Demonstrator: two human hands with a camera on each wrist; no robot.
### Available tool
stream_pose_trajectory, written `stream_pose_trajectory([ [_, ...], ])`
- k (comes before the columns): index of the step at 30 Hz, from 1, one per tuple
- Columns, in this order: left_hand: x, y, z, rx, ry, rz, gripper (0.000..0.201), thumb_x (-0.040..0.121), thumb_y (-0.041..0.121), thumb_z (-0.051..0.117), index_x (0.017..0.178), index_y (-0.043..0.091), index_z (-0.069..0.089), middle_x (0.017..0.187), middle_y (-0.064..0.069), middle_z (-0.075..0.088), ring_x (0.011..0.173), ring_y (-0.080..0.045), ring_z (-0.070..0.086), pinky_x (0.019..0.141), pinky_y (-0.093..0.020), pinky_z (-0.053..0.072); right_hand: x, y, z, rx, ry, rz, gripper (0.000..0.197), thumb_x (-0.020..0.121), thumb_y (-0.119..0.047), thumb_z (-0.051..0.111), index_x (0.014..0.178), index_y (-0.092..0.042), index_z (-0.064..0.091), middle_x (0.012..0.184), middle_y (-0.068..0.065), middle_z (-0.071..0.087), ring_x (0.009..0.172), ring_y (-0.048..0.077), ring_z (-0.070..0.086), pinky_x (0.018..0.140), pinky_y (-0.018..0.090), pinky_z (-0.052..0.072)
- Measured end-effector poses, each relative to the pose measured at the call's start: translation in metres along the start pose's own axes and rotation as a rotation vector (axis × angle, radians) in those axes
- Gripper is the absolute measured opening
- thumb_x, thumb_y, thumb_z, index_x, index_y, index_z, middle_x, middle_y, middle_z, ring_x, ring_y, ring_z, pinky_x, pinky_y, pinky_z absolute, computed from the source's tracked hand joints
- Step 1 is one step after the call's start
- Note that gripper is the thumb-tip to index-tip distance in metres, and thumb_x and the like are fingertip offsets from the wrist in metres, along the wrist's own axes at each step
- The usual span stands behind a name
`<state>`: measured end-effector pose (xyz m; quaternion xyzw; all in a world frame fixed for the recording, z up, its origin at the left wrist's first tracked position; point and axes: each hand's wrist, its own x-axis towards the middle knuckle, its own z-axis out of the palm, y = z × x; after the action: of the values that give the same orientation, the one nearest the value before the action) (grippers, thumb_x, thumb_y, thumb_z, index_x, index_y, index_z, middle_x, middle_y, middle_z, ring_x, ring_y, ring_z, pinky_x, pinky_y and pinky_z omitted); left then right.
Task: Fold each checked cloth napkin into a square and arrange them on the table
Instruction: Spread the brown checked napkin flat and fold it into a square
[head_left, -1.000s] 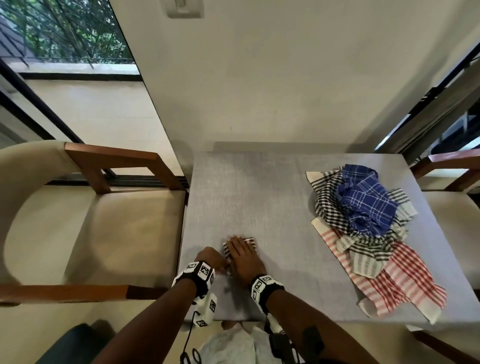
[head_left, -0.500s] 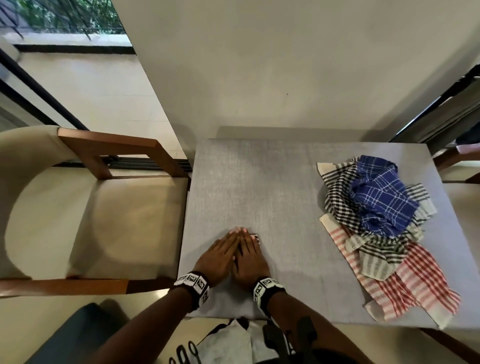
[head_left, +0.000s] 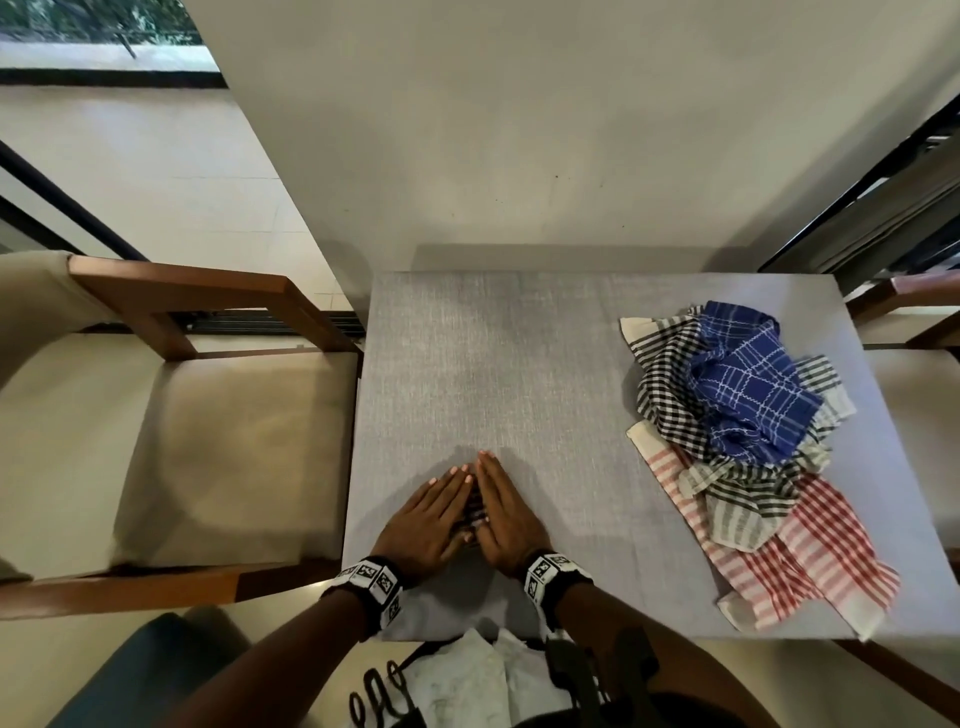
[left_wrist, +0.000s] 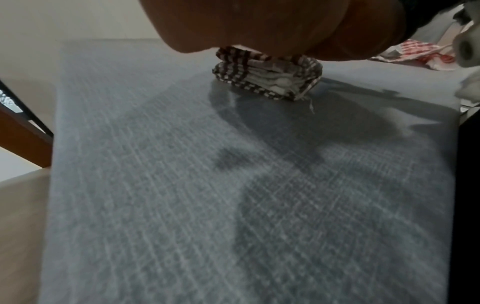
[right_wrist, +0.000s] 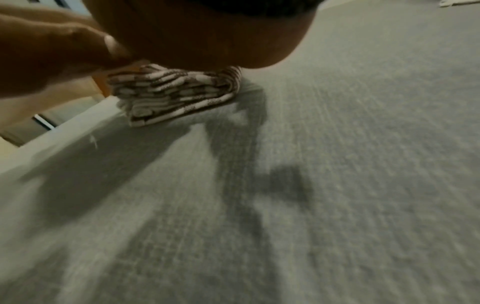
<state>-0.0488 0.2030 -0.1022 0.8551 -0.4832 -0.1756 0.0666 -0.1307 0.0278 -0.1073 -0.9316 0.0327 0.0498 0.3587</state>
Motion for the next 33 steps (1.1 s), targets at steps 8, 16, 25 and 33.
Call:
stream_pose_trajectory([
  [8,-0.002,-0.001,0.013,0.037,-0.092,-0.049,0.068,0.098,0.048,0.029,0.153,0.01,0.018,0.16,-0.013,0.011,0.149,-0.027,0.012,0.118,-0.041,0.012,0.031,-0.028,0.025,-0.11,-0.069,-0.076,0.076,0.099,-0.048,0.034,0.157,-0.008,0.004,0.165,0.01,-0.005,0.152,0.018,-0.009,0.124,0.04,0.005],
  [16,-0.003,0.005,0.015,0.076,-0.127,-0.134,0.066,0.097,0.044,0.032,0.151,0.007,0.023,0.158,-0.015,0.018,0.147,-0.027,0.017,0.117,-0.041,0.012,0.028,-0.01,0.033,-0.288,-0.066,-0.035,0.085,0.096,-0.061,0.03,0.156,-0.005,0.009,0.164,0.012,0.001,0.152,0.022,-0.004,0.123,0.045,0.006],
  [25,-0.002,0.011,0.004,0.115,-0.114,-0.15,0.075,0.098,0.057,0.027,0.152,0.006,0.02,0.16,-0.012,0.013,0.148,-0.025,0.011,0.117,-0.04,0.012,0.01,0.012,0.006,-0.367,-0.062,0.085,0.075,0.099,-0.052,0.028,0.157,-0.009,0.004,0.165,0.009,-0.004,0.152,0.022,-0.009,0.121,0.051,0.004],
  [33,-0.008,0.024,-0.011,0.081,-0.001,-0.229,0.077,0.097,0.058,0.021,0.154,0.009,0.006,0.162,-0.009,-0.002,0.15,-0.022,-0.002,0.119,-0.044,0.01,-0.006,0.053,-0.04,-0.464,-0.225,-0.255,0.081,0.091,-0.043,0.043,0.156,-0.005,0.012,0.164,0.013,0.004,0.152,0.025,-0.001,0.122,0.05,0.01],
])
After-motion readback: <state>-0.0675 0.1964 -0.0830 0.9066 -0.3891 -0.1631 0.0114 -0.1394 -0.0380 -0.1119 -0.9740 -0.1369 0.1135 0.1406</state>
